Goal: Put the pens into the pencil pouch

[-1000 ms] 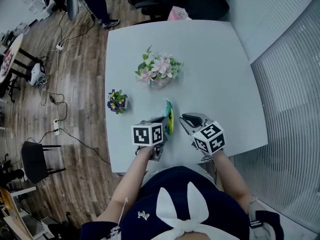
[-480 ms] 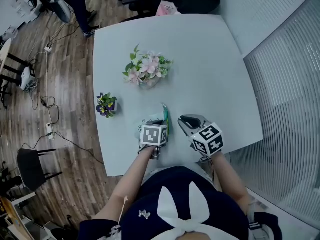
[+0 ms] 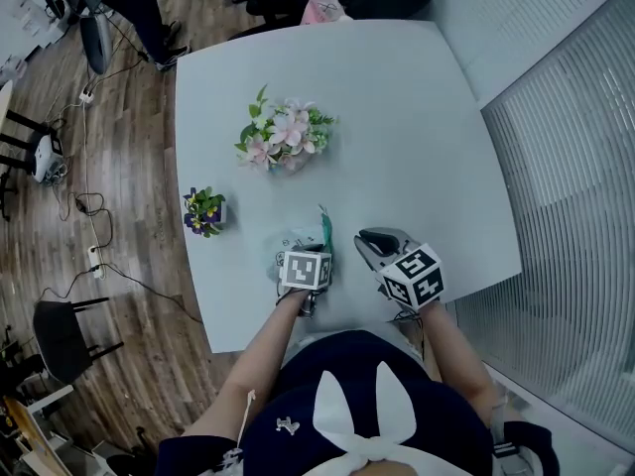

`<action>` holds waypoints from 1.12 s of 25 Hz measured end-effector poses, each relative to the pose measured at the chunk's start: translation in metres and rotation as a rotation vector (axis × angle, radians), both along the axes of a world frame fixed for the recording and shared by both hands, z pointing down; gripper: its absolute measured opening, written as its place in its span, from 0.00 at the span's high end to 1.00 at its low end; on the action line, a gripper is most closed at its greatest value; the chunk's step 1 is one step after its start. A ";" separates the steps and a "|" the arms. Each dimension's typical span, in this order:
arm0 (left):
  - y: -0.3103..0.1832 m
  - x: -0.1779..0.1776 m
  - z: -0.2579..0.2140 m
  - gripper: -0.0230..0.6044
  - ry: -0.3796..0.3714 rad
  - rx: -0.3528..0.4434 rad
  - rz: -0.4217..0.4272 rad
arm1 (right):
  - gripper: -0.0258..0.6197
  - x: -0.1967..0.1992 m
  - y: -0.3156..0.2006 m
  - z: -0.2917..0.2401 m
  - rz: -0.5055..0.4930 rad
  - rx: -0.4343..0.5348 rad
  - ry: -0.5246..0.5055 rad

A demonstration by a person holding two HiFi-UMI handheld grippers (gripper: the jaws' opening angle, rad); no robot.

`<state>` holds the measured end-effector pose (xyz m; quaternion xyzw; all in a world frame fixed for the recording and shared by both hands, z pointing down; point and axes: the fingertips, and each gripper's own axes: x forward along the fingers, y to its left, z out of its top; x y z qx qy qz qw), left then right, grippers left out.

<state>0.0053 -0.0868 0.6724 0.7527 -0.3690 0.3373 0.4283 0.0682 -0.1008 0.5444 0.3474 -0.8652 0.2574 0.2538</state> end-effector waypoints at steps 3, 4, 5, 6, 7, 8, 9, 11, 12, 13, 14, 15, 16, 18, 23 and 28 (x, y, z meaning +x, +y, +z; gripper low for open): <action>0.001 0.000 0.006 0.91 0.000 -0.014 0.006 | 0.88 -0.001 -0.001 0.002 0.000 -0.005 0.001; 0.002 0.001 0.007 0.91 0.008 -0.018 0.006 | 0.88 -0.001 -0.002 0.003 0.000 -0.006 0.001; 0.002 0.001 0.007 0.91 0.016 -0.020 0.007 | 0.88 -0.002 -0.002 0.003 -0.001 -0.006 0.002; 0.002 0.001 0.007 0.91 0.024 -0.020 0.008 | 0.88 -0.002 -0.002 0.004 -0.002 -0.007 0.002; 0.002 0.002 0.007 0.91 0.031 -0.020 0.009 | 0.88 -0.003 -0.002 0.005 -0.002 -0.008 0.003; 0.002 0.002 0.007 0.90 0.042 -0.022 0.011 | 0.88 -0.003 -0.002 0.006 -0.001 -0.009 0.004; 0.002 0.003 0.007 0.86 0.057 -0.027 0.012 | 0.88 -0.003 -0.002 0.006 -0.001 -0.009 0.004; 0.003 0.005 0.003 0.77 0.093 -0.035 0.014 | 0.88 -0.003 -0.001 0.006 -0.002 -0.010 0.006; 0.003 0.006 0.000 0.74 0.106 -0.033 0.013 | 0.88 -0.004 -0.001 0.006 -0.002 -0.010 0.008; 0.001 0.005 -0.004 0.73 0.113 -0.025 0.008 | 0.88 -0.004 0.000 0.005 -0.002 -0.008 0.009; -0.001 0.004 -0.008 0.73 0.117 -0.013 0.001 | 0.88 -0.004 0.001 0.004 -0.002 -0.006 0.009; -0.003 0.002 -0.013 0.73 0.120 0.002 -0.007 | 0.88 -0.004 0.001 0.004 -0.001 -0.003 0.009; -0.006 0.000 -0.018 0.73 0.123 0.017 -0.017 | 0.88 -0.005 0.001 0.003 0.001 0.001 0.008; -0.012 -0.004 -0.029 0.73 0.132 0.051 -0.036 | 0.90 -0.006 0.001 0.002 0.006 0.009 0.007; -0.022 -0.017 -0.057 0.73 0.145 0.130 -0.081 | 0.92 -0.007 0.001 -0.005 0.031 0.034 -0.001; -0.029 -0.030 -0.086 0.74 0.140 0.240 -0.136 | 0.95 -0.011 0.001 -0.012 0.053 0.062 -0.022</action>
